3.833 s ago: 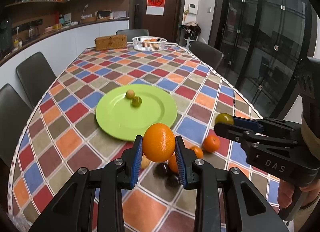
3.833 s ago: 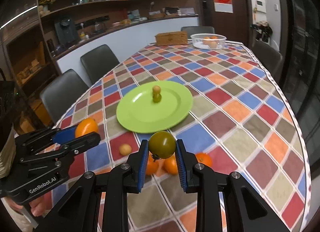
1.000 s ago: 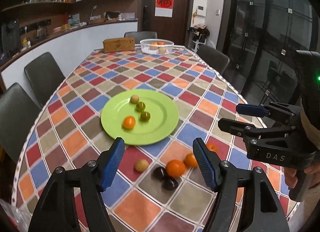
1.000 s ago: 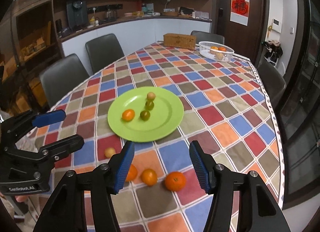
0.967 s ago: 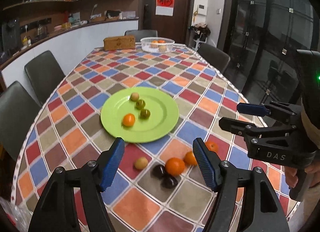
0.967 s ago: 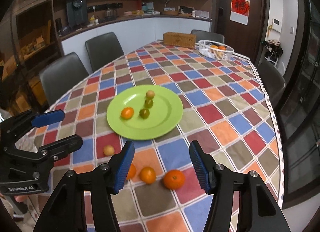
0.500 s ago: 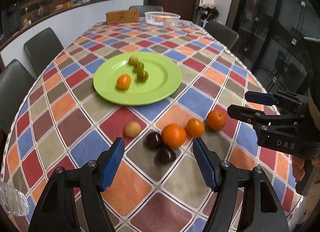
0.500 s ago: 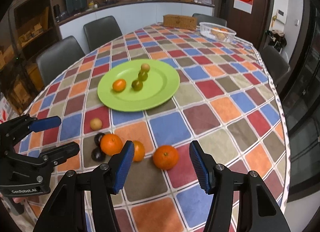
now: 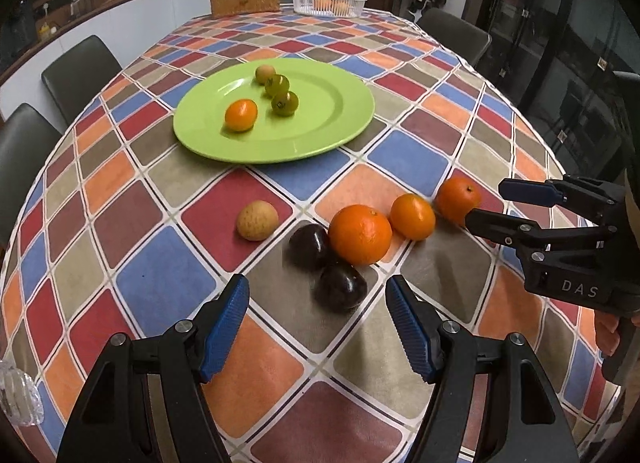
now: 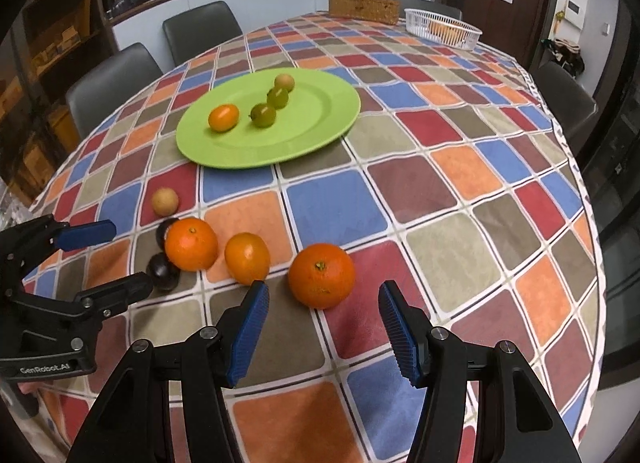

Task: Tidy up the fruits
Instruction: 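Grasp a dark purple plum with the left tool while the right tool grasps a large orange, then carry the plum and orange onto the green plate and open both tools, then withdraw both open tools from the plate toward the remaining fruits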

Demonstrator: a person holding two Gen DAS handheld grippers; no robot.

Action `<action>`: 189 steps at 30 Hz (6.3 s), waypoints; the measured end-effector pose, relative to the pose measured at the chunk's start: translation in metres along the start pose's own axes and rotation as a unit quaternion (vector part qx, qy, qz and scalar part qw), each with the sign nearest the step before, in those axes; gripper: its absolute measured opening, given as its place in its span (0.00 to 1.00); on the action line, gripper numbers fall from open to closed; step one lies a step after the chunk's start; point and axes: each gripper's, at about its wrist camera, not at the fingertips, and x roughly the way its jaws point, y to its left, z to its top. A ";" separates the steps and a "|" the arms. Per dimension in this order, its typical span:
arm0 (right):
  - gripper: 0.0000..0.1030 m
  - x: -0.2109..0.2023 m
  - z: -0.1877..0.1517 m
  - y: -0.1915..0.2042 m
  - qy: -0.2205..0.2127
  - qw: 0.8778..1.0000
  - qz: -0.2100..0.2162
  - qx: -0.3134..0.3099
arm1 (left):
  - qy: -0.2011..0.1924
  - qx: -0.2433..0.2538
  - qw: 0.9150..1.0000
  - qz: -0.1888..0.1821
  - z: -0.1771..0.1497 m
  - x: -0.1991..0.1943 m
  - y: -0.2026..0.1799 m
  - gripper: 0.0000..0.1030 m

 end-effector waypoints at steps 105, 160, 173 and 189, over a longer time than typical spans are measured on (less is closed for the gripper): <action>0.40 0.055 0.160 0.020 -0.043 0.997 0.038 0.060 | -0.074 -0.048 0.994 -0.067 0.155 0.038 0.103 0.27; 0.56 -0.066 0.083 0.057 -0.108 0.994 -0.013 0.028 | -0.164 0.056 0.985 0.001 0.074 -0.096 0.058 0.64; 0.56 -0.052 0.035 0.055 -0.059 0.995 -0.050 0.066 | -0.114 0.101 0.988 0.012 0.038 -0.069 0.051 0.66; 0.56 -0.001 0.010 0.051 0.024 0.997 -0.044 0.066 | -0.032 0.129 0.991 0.001 0.029 -0.011 0.052 0.65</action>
